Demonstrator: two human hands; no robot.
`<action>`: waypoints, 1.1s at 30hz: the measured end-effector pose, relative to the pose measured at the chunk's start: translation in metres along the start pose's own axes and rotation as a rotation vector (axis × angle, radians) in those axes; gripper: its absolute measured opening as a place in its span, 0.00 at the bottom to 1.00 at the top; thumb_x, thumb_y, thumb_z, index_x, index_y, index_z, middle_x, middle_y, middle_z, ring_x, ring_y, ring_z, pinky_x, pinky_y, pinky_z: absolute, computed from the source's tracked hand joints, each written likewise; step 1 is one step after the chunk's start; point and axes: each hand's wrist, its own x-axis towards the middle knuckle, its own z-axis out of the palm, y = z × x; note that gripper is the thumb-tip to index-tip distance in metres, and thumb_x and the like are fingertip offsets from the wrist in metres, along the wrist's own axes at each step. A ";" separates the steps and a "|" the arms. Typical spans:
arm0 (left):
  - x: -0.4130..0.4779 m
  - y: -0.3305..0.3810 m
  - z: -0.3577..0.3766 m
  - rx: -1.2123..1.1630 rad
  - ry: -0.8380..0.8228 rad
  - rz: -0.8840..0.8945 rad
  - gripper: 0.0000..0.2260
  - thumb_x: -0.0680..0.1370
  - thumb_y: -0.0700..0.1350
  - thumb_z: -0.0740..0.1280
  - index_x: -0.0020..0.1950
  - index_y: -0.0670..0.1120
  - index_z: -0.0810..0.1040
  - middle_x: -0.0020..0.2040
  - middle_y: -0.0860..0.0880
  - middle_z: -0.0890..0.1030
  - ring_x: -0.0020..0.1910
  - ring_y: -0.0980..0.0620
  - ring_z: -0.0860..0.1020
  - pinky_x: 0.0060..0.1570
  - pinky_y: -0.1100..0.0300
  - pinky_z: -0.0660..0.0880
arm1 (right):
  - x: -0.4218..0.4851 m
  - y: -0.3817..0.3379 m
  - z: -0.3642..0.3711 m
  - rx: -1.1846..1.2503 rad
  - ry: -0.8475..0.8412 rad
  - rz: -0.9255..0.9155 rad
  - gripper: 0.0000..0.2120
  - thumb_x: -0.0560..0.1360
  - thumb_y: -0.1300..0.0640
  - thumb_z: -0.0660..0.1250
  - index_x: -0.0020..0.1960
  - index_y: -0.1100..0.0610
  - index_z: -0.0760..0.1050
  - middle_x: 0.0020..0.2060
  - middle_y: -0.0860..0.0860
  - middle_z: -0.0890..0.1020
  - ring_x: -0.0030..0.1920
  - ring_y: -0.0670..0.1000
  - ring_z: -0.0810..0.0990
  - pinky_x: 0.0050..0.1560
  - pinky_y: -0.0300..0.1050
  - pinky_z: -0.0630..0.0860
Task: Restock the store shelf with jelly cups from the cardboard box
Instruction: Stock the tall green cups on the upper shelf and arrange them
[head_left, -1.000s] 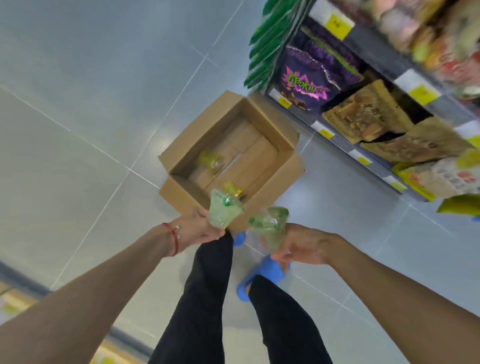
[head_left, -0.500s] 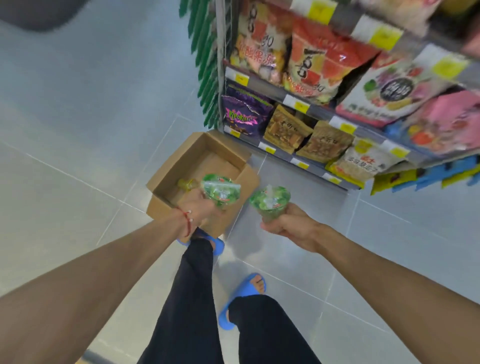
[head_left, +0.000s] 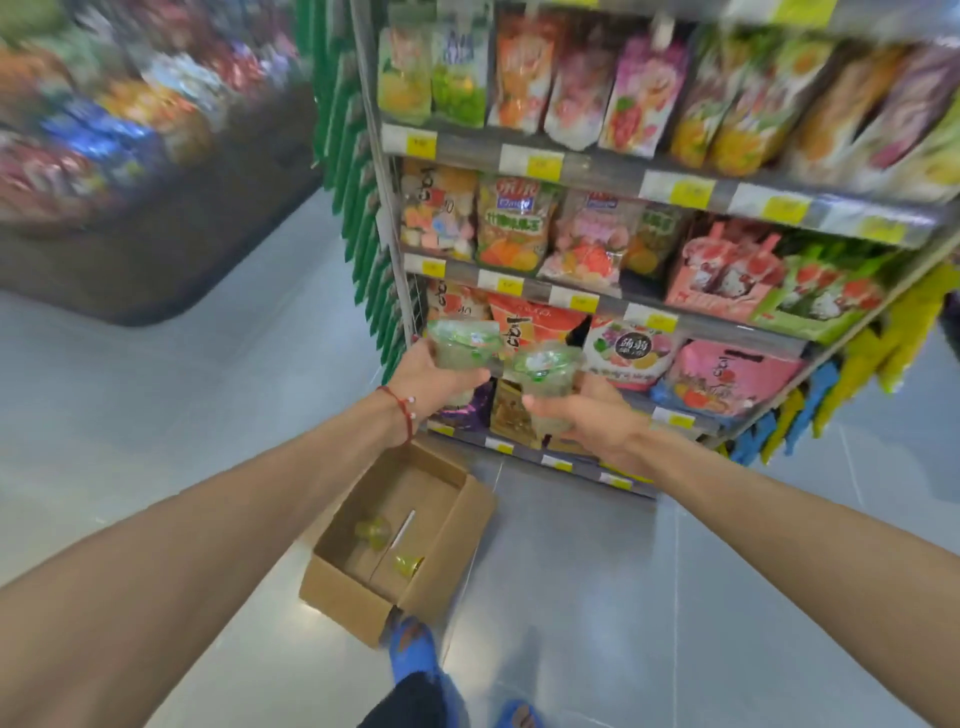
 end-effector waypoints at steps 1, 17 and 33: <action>0.000 0.020 -0.002 -0.011 -0.001 0.046 0.28 0.69 0.43 0.79 0.64 0.44 0.70 0.56 0.50 0.80 0.53 0.53 0.79 0.58 0.57 0.75 | -0.001 -0.021 -0.001 0.009 0.017 -0.036 0.23 0.74 0.61 0.76 0.66 0.49 0.75 0.58 0.47 0.84 0.60 0.49 0.82 0.60 0.51 0.79; 0.052 0.251 -0.067 0.006 0.015 0.528 0.21 0.75 0.51 0.73 0.64 0.47 0.73 0.52 0.59 0.79 0.50 0.61 0.78 0.51 0.64 0.74 | 0.026 -0.265 0.008 -0.057 0.310 -0.541 0.30 0.70 0.55 0.81 0.69 0.54 0.74 0.58 0.47 0.85 0.56 0.44 0.83 0.58 0.42 0.78; 0.126 0.438 -0.125 -0.001 0.349 0.925 0.23 0.73 0.50 0.75 0.64 0.43 0.75 0.57 0.50 0.80 0.54 0.54 0.78 0.54 0.61 0.75 | 0.086 -0.464 -0.010 -0.261 0.504 -0.963 0.25 0.68 0.47 0.81 0.61 0.50 0.77 0.54 0.45 0.85 0.55 0.43 0.84 0.60 0.49 0.81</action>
